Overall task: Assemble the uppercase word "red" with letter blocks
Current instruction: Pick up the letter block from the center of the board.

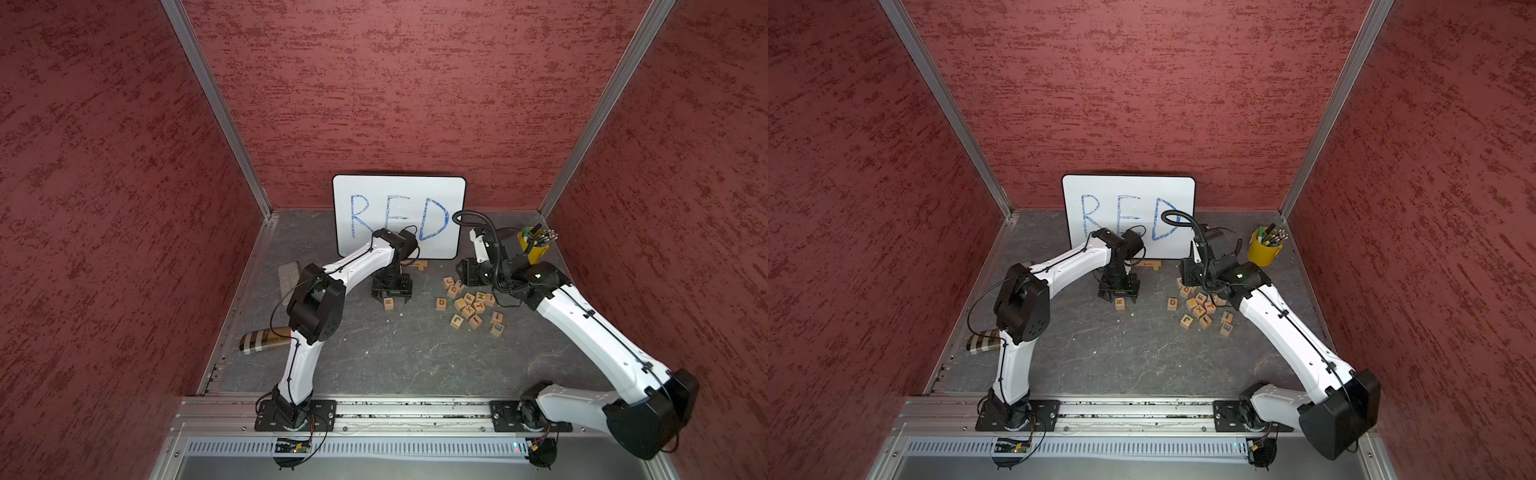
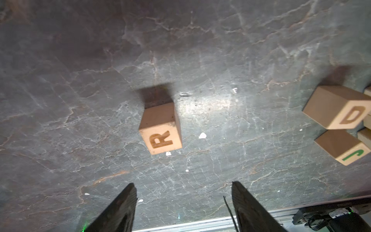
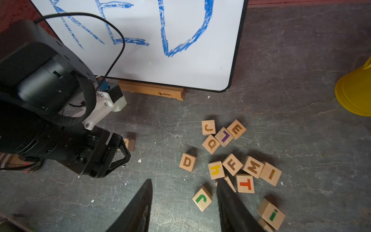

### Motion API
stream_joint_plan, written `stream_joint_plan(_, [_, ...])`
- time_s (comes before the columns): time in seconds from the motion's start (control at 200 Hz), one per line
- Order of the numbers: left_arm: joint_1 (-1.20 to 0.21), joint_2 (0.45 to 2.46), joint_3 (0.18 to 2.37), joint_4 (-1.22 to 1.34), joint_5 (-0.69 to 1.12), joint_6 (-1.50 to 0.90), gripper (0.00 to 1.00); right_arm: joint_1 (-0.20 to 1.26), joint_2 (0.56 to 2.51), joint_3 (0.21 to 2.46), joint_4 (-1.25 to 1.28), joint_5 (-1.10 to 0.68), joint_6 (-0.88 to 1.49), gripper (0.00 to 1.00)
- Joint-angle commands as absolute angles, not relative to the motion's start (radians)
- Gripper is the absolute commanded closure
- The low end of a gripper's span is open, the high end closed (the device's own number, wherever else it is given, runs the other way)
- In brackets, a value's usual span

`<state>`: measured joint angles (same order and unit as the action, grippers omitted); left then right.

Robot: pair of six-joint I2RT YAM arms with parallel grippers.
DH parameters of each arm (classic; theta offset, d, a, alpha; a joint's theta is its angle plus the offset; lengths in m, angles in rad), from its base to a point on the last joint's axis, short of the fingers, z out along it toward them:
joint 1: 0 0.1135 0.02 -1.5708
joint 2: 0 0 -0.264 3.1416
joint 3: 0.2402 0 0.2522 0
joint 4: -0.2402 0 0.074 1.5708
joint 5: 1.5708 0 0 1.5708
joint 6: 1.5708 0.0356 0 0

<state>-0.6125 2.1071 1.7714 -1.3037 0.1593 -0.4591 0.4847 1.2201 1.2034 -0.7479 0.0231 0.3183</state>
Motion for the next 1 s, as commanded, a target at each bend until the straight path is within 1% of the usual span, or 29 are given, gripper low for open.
stream_joint_plan(0.0, [-0.573, 2.144, 1.751, -1.284, 0.186, -0.476, 0.24, 0.479, 1.203, 1.196, -0.730, 0.033, 0.334, 0.47])
stream_joint_plan(0.025, [-0.570, 2.147, 1.745, -1.283, 0.192, -0.479, 0.25, 0.478, 1.206, 1.197, -0.730, 0.031, 0.333, 0.47])
stream_joint_plan(0.06, [-0.568, 2.151, 1.738, -1.277, 0.204, -0.474, 0.28, 0.479, 1.209, 1.198, -0.729, 0.031, 0.335, 0.47])
stream_joint_plan(0.215, [-0.571, 2.173, 1.733, -1.267, 0.220, -0.474, 0.29, 0.479, 1.218, 1.199, -0.723, 0.025, 0.333, 0.47])
stream_joint_plan(0.261, [-0.571, 2.178, 1.733, -1.262, 0.226, -0.471, 0.32, 0.479, 1.218, 1.198, -0.723, 0.026, 0.333, 0.47])
stream_joint_plan(0.416, [-0.569, 2.200, 1.752, -1.254, 0.214, -0.466, 0.33, 0.479, 1.210, 1.197, -0.732, 0.030, 0.332, 0.47])
stream_joint_plan(0.536, [-0.561, 2.230, 1.768, -1.247, 0.215, -0.456, 0.46, 0.478, 1.203, 1.193, -0.736, 0.032, 0.331, 0.47])
stream_joint_plan(0.767, [-0.555, 2.241, 1.782, -1.231, 0.190, -0.451, 0.48, 0.479, 1.187, 1.190, -0.751, 0.041, 0.327, 0.47])
stream_joint_plan(0.777, [-0.555, 2.241, 1.783, -1.230, 0.190, -0.450, 0.48, 0.478, 1.187, 1.190, -0.751, 0.041, 0.327, 0.47])
stream_joint_plan(0.802, [-0.555, 2.241, 1.782, -1.226, 0.195, -0.448, 0.54, 0.479, 1.186, 1.190, -0.753, 0.041, 0.327, 0.47])
stream_joint_plan(0.832, [-0.555, 2.242, 1.783, -1.224, 0.199, -0.447, 0.57, 0.478, 1.186, 1.189, -0.753, 0.041, 0.326, 0.47])
stream_joint_plan(0.902, [-0.557, 2.246, 1.785, -1.224, 0.200, -0.447, 0.59, 0.479, 1.185, 1.189, -0.753, 0.041, 0.327, 0.47])
stream_joint_plan(0.932, [-0.557, 2.246, 1.785, -1.220, 0.200, -0.440, 0.64, 0.479, 1.185, 1.189, -0.753, 0.041, 0.327, 0.47])
stream_joint_plan(0.957, [-0.557, 2.246, 1.785, -1.220, 0.198, -0.437, 0.66, 0.479, 1.186, 1.187, -0.753, 0.041, 0.327, 0.47])
stream_joint_plan(0.997, [-0.557, 2.244, 1.783, -1.220, 0.191, -0.431, 0.67, 0.478, 1.184, 1.187, -0.753, 0.041, 0.326, 0.47])
